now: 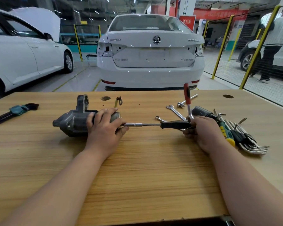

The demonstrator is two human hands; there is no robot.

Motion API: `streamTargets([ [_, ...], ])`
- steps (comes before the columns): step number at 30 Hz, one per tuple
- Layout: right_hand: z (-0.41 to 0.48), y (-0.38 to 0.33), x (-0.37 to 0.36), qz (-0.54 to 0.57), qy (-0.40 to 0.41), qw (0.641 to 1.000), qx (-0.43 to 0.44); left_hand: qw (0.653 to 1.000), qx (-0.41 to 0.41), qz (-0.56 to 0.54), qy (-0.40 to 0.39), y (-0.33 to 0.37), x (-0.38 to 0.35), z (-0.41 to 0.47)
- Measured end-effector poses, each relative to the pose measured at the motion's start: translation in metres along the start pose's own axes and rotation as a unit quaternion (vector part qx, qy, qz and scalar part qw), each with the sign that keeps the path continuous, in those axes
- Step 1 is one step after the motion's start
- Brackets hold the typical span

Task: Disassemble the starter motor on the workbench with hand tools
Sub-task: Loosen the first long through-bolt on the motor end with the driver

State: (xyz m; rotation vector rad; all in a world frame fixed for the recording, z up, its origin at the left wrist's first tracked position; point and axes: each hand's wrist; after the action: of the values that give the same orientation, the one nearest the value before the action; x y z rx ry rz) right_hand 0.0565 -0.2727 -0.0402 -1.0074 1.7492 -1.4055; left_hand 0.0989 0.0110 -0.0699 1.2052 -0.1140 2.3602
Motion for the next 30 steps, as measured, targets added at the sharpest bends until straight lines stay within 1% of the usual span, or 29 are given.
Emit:
streamTargets([
  [5,0.0007,0.0013,0.0039,-0.042,0.001,0.999,0.032,1.0,-0.003,-0.001,0.007,-0.0005,0.0,0.0005],
  [9,-0.0016,0.0004,0.0038,-0.034,-0.021,0.999,0.017,1.0,-0.001,-0.001,0.01,-0.0013,-0.0013,0.0011],
  [13,0.0011,0.0003,0.004,-0.056,-0.044,0.997,0.015,1.0,0.006,0.012,0.0,-0.0011,-0.0014,0.0014],
  [19,-0.0022,0.0016,-0.0001,-0.038,-0.061,0.997,0.031,1.0,0.006,0.008,-0.015,0.0003,0.0008,0.0015],
  [23,-0.0039,-0.0009,-0.0003,0.016,-0.051,0.998,0.02,1.0,0.0,0.006,-0.013,0.001,0.0034,0.0012],
  [28,-0.0022,-0.0017,-0.0011,0.021,-0.038,0.999,-0.003,1.0,-0.002,-0.012,-0.004,0.0005,0.0035,0.0003],
  [30,-0.0008,-0.0007,-0.0012,-0.005,-0.039,0.999,0.0,1.0,-0.001,-0.014,0.001,0.0011,0.0036,0.0008],
])
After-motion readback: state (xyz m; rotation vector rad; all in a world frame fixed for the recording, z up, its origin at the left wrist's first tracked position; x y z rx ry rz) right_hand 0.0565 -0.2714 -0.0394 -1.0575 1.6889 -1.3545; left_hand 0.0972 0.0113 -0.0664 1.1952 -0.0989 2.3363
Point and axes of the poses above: each hand's wrist, its own z-axis towards the middle knuckle, its own x-axis out of the back of the hand, y = z × x
